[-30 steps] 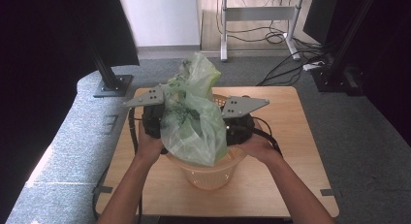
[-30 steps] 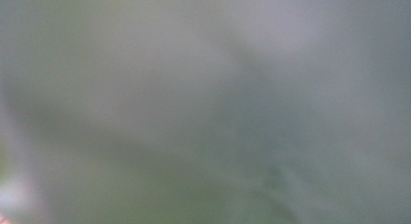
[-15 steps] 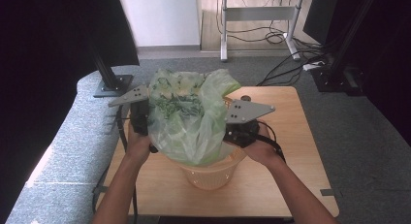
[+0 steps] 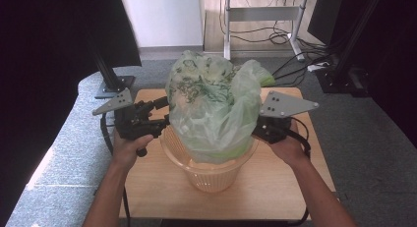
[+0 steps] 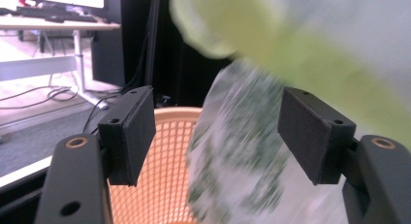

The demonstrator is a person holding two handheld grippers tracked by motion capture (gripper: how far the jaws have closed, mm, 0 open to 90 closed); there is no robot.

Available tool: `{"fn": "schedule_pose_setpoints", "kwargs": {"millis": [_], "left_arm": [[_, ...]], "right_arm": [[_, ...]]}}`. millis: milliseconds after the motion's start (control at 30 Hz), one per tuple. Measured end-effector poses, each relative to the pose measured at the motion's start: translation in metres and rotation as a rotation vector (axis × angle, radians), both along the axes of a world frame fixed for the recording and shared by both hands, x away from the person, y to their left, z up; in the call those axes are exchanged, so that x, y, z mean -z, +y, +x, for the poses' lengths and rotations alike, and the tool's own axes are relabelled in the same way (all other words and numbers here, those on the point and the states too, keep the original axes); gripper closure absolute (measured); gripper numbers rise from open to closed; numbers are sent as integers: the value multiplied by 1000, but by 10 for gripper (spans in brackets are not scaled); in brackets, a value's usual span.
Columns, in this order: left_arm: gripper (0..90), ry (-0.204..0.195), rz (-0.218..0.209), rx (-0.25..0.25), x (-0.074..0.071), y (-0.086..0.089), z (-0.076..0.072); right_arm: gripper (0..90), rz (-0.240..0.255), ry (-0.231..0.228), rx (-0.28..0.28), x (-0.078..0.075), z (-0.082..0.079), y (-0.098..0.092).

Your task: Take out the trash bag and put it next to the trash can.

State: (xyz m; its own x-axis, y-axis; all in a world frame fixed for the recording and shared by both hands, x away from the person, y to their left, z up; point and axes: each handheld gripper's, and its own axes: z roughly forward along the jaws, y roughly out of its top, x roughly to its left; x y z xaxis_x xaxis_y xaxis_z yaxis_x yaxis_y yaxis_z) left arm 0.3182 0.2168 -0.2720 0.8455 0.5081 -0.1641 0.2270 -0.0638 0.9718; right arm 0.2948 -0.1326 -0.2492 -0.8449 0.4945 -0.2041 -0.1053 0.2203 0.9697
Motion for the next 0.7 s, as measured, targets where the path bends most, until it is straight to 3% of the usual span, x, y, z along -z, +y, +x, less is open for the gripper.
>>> {"fn": "schedule_pose_setpoints", "kwargs": {"millis": [233,700], "left_arm": [[308,8,10,-13,8,3,-2],[318,0,-14,-43,12,18,-6]], "right_arm": [[884,6,-56,44,-25,-18,-34],[884,35,-100,133,-63,-43,-94]]}}
